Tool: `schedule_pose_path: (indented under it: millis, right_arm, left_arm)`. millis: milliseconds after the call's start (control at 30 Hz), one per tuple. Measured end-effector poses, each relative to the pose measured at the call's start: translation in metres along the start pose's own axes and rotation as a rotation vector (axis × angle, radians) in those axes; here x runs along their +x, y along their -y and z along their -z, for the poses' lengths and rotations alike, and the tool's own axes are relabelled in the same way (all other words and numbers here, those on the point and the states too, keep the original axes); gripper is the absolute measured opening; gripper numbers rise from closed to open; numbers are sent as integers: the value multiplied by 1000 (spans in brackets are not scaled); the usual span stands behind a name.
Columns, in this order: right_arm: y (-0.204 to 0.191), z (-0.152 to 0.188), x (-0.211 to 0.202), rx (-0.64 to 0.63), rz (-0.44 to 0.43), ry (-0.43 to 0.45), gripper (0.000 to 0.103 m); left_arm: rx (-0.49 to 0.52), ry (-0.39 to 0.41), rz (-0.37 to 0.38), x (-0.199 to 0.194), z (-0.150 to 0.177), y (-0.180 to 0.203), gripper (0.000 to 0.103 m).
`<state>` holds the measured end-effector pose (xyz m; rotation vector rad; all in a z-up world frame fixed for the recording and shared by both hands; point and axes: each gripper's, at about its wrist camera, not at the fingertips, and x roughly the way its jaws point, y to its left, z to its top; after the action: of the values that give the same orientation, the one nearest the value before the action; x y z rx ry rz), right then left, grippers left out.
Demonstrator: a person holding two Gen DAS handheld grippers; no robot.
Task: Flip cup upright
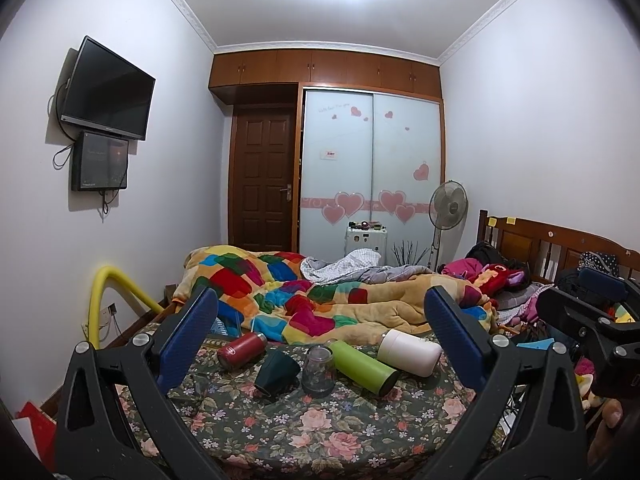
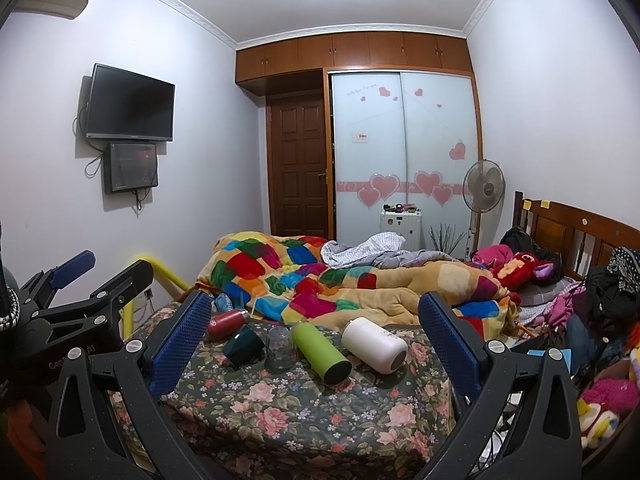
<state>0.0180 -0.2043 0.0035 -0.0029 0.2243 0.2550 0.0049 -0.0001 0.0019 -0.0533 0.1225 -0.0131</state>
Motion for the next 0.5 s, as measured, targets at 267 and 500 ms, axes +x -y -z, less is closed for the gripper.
schedule_pose_path:
  millis: [267,500]
  right_arm:
    - [0,0,0,-1,0,0,103]
    - [0,0,0,-1,1,0,103]
  left_arm:
    - [1,1,-1,0,0,1,103]
    - [2,1,-2,0,1,2,103]
